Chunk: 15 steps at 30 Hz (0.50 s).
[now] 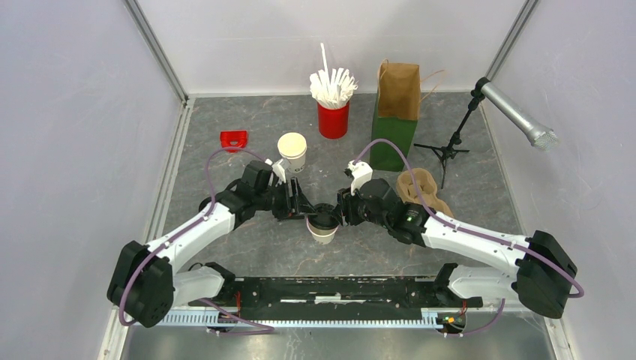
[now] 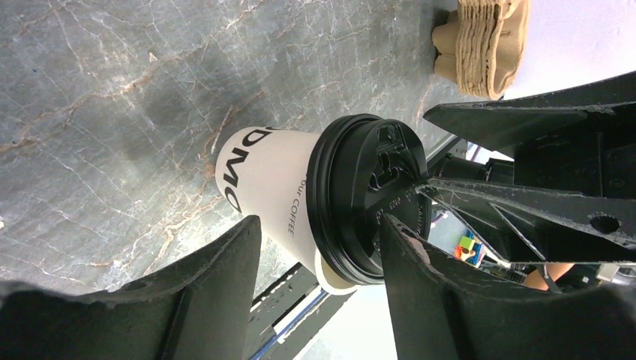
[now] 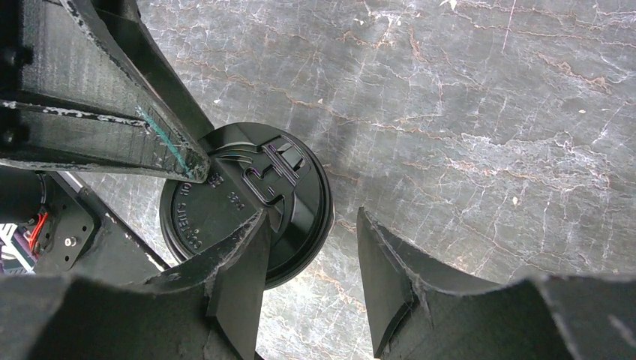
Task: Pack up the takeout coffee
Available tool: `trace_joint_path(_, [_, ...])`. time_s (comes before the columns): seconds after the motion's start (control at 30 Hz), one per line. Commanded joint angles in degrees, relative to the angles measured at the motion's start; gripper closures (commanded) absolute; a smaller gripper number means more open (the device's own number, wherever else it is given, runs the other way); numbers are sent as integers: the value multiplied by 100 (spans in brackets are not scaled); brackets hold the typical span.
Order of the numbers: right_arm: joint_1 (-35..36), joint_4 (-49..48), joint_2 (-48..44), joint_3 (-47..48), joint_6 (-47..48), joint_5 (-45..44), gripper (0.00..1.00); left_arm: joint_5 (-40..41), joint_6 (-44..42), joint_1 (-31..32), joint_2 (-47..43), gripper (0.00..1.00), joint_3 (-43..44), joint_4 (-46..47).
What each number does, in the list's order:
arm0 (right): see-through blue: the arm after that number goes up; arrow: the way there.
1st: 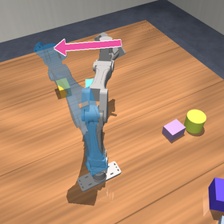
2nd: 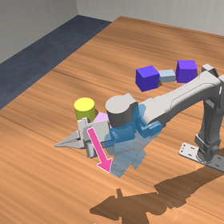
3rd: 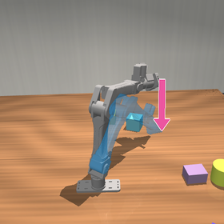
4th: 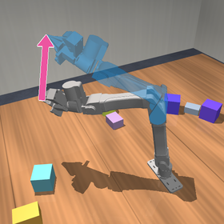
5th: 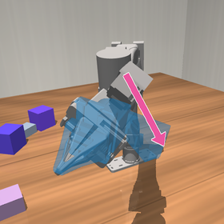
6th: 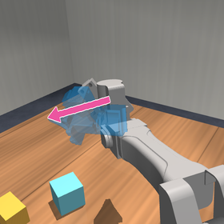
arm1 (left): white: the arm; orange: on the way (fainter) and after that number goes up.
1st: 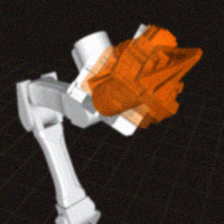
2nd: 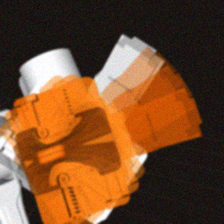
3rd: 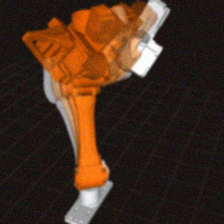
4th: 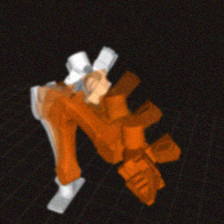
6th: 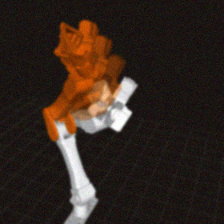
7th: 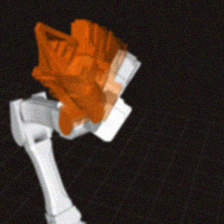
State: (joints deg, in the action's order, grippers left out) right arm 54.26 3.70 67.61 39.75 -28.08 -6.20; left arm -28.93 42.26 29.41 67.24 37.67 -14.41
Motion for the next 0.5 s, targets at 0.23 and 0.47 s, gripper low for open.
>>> trace_joint_path(0.23, [60, -154, -123, 113, 213, 26, 45, -53, 205, 64, -260, 41, -101, 229])
trace_joint_path(0.47, [60, 75, -356, 330, 734, -200, 39, 5, 116, 111, -264, 50, -159, 229])
